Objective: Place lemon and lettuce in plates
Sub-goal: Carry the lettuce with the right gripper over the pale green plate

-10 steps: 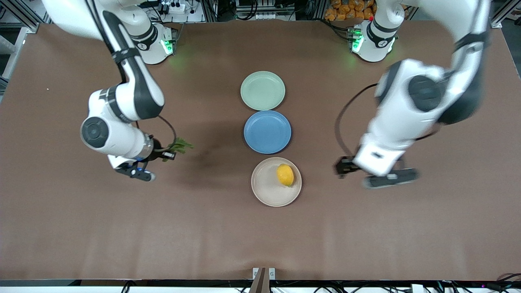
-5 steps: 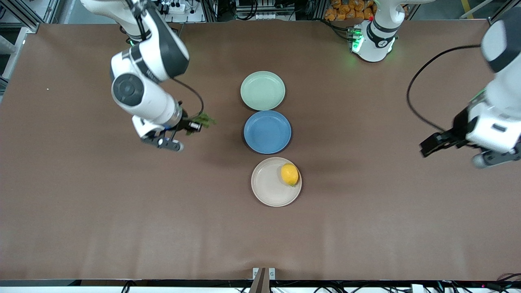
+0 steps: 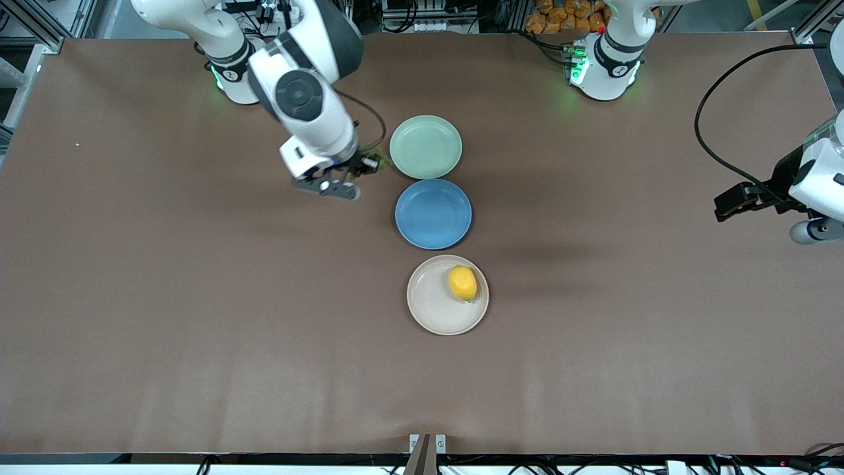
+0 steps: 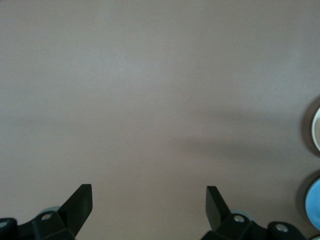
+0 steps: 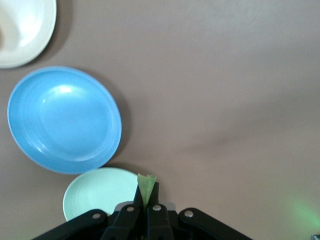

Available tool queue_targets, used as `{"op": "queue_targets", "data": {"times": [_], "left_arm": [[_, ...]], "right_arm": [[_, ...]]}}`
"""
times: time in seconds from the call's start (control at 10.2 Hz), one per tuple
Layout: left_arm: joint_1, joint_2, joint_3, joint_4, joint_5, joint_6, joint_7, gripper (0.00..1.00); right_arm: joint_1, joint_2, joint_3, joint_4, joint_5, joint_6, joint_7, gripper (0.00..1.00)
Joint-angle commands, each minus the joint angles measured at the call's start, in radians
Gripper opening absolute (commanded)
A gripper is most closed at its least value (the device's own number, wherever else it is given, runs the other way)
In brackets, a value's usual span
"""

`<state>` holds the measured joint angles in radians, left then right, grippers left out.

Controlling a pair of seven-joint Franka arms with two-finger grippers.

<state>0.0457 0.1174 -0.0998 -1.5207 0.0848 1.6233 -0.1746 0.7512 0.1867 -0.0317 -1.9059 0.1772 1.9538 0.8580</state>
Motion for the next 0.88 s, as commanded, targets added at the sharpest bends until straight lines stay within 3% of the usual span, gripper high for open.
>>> {"op": "queue_targets", "data": {"times": [0.0,0.59,0.78], "left_arm": [[0.035,-0.083,-0.015,-0.081,0.020,-0.005,0.026,1.00],[0.029,-0.116,-0.038,-0.075,-0.068,-0.014,0.032,1.00],[0.028,-0.114,-0.081,-0.069,-0.066,-0.005,0.033,1.00]], "right_arm": [[0.115,0.038,-0.010,-0.013,-0.043,0.020,0.074,0.00],[0.301,0.204,-0.010,-0.013,-0.113,0.128,0.222,0.00],[0.326,0.249,-0.010,-0.012,-0.128,0.174,0.272,0.00]]}}
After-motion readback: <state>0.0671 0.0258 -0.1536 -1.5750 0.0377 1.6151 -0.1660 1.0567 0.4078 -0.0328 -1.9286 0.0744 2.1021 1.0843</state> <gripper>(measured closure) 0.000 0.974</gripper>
